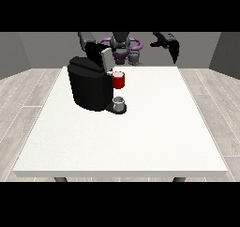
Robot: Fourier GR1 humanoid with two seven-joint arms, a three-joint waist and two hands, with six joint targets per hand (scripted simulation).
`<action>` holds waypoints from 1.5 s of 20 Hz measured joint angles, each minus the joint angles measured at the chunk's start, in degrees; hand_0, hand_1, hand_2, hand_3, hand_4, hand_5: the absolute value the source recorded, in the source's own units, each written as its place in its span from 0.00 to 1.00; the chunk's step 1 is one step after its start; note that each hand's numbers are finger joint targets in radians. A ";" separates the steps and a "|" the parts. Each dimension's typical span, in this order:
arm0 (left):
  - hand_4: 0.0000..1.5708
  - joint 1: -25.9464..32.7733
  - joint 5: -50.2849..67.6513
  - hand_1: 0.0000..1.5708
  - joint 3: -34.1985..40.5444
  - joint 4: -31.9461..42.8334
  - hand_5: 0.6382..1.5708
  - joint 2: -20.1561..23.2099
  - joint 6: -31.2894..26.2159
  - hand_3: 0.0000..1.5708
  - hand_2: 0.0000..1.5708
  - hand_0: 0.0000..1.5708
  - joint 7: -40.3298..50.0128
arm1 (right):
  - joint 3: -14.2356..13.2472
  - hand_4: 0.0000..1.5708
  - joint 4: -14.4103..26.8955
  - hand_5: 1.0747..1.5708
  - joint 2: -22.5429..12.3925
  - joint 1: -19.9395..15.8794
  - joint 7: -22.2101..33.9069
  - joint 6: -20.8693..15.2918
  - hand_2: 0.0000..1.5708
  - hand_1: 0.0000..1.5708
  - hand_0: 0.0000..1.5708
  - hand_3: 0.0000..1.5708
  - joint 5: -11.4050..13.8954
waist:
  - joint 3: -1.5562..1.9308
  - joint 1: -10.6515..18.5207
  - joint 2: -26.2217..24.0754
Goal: Insert the coffee pod into the coffee machine and close the lid
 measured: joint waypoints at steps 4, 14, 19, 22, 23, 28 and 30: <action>0.08 0.33 0.44 0.00 0.57 1.59 1.00 0.76 0.02 0.00 0.00 0.00 -0.95 | 1.32 0.09 0.27 1.00 1.11 -0.80 1.02 -0.20 0.00 0.00 0.00 0.00 1.26 | 0.04 -0.20 -0.30; 0.11 -0.14 0.57 0.00 0.14 3.19 1.00 1.11 0.82 0.00 0.00 0.00 -1.93 | 3.82 0.09 1.56 1.00 2.63 -6.19 2.11 -2.30 0.00 0.00 0.00 0.00 6.13 | 0.07 0.62 0.39; 0.08 -0.61 0.69 0.00 -0.34 3.18 1.00 1.07 1.17 0.00 0.00 0.00 -2.69 | 3.46 0.02 2.23 1.00 3.47 -7.79 1.32 -2.11 0.00 0.00 0.00 0.00 6.40 | 0.08 0.68 0.37; 0.13 -0.09 0.98 0.00 -0.29 3.17 1.00 1.28 1.05 0.00 0.00 0.00 -2.76 | 4.32 0.11 1.31 1.00 5.13 -6.29 0.10 -1.30 0.00 0.00 0.00 0.00 5.95 | 0.07 -0.13 -1.25; 0.12 0.28 0.75 0.00 -0.46 3.09 1.00 1.17 1.24 0.00 0.00 0.00 -3.26 | 4.84 0.16 0.94 1.00 5.78 -5.42 -0.57 -1.09 0.00 0.00 0.00 0.00 5.85 | 0.08 -0.36 -1.68; 0.12 2.12 0.49 0.00 -0.73 4.33 1.00 0.26 1.69 0.00 0.00 0.00 -5.39 | 8.15 0.18 -2.99 1.00 7.47 1.40 -4.24 0.65 0.00 0.00 0.00 0.00 0.87 | 0.08 -2.81 -4.82; 0.12 3.13 0.39 0.00 -0.57 5.12 1.00 -0.10 2.18 0.00 0.00 0.00 -5.89 | 10.45 0.10 -4.68 1.00 7.74 6.18 -4.69 -0.09 0.00 0.00 0.00 0.00 -1.71 | 0.08 -4.24 -7.01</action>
